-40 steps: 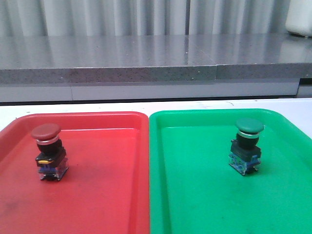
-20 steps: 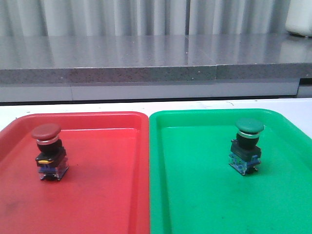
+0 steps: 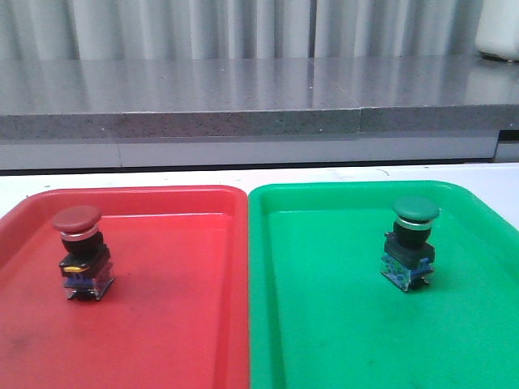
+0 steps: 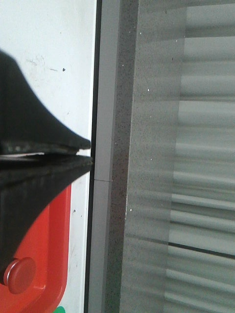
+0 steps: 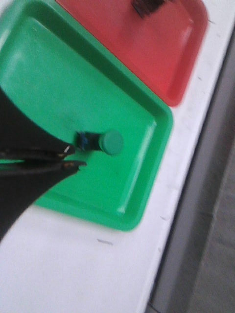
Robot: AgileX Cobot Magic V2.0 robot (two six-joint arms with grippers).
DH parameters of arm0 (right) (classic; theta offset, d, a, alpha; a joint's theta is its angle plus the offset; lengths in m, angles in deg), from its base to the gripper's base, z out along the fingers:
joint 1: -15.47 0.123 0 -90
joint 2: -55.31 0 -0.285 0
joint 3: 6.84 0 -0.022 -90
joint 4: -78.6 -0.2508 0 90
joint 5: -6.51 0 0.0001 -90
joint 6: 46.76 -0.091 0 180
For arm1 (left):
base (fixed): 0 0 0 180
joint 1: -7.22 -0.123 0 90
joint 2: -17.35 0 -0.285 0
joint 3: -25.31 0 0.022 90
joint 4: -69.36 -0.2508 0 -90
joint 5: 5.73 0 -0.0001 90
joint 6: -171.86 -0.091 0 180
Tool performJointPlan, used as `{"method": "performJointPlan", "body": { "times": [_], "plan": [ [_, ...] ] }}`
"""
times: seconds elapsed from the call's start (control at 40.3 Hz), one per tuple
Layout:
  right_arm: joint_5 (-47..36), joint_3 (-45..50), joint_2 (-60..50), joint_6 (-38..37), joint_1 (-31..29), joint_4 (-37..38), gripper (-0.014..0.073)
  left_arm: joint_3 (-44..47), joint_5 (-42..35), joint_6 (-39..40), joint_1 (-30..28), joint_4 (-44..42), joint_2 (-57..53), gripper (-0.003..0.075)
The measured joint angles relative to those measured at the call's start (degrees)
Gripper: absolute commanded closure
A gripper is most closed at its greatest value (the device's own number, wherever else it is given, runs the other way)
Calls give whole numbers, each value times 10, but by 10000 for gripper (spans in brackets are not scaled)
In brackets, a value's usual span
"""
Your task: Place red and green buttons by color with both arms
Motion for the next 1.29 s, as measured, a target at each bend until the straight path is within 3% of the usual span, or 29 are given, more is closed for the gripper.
{"method": "performJointPlan", "body": {
  "times": [0.223,0.521,1.042,1.29],
  "plan": [
    [-164,167,-124,0,-106,2,663,0,0,0,0,0,0,740],
    [-287,300,-187,0,-133,2,663,0,0,1,0,0,0,740],
    [-322,309,-190,-2,-147,2,663,0,0,1,0,0,0,740],
    [-340,309,-190,-75,-142,39,663,0,0,1,0,0,0,740]
  ]
}}
